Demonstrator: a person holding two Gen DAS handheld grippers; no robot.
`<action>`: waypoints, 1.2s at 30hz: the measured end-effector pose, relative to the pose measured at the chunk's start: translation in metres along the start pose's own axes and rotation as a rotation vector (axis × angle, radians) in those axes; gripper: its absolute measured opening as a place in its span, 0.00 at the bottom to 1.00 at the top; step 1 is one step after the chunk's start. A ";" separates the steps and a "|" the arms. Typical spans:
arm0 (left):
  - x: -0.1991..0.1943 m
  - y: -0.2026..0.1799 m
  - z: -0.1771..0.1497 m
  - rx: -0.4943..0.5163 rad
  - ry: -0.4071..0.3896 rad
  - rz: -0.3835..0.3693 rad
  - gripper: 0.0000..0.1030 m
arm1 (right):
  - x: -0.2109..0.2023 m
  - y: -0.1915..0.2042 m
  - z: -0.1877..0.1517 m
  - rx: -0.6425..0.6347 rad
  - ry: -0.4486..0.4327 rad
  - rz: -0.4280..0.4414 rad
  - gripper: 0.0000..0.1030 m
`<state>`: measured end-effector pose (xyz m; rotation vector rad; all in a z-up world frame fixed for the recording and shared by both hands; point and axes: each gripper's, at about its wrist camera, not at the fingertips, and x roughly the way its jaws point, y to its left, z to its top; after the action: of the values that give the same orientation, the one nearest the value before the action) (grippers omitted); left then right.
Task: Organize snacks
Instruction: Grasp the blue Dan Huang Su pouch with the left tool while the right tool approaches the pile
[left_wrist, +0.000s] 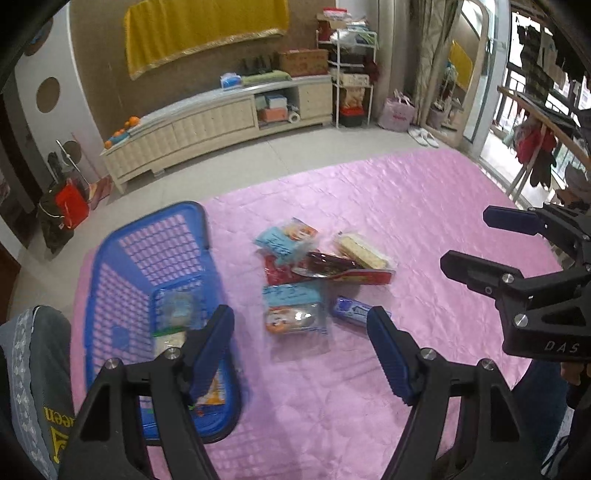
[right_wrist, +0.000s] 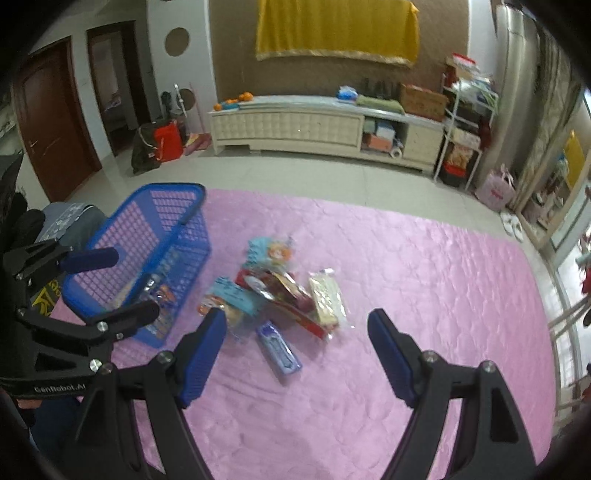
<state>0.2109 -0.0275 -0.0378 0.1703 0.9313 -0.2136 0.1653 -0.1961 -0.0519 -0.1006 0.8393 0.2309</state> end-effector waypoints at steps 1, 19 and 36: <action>0.007 -0.004 0.001 0.003 0.015 -0.001 0.70 | 0.003 -0.004 -0.002 0.010 0.005 -0.001 0.80; 0.113 -0.011 0.021 -0.049 0.247 -0.008 0.70 | 0.074 -0.047 -0.030 0.097 0.134 -0.006 0.80; 0.188 0.001 0.018 0.024 0.404 0.109 0.78 | 0.104 -0.059 -0.038 0.184 0.185 0.059 0.80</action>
<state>0.3338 -0.0517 -0.1789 0.2930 1.3165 -0.0893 0.2195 -0.2433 -0.1550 0.0765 1.0444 0.2010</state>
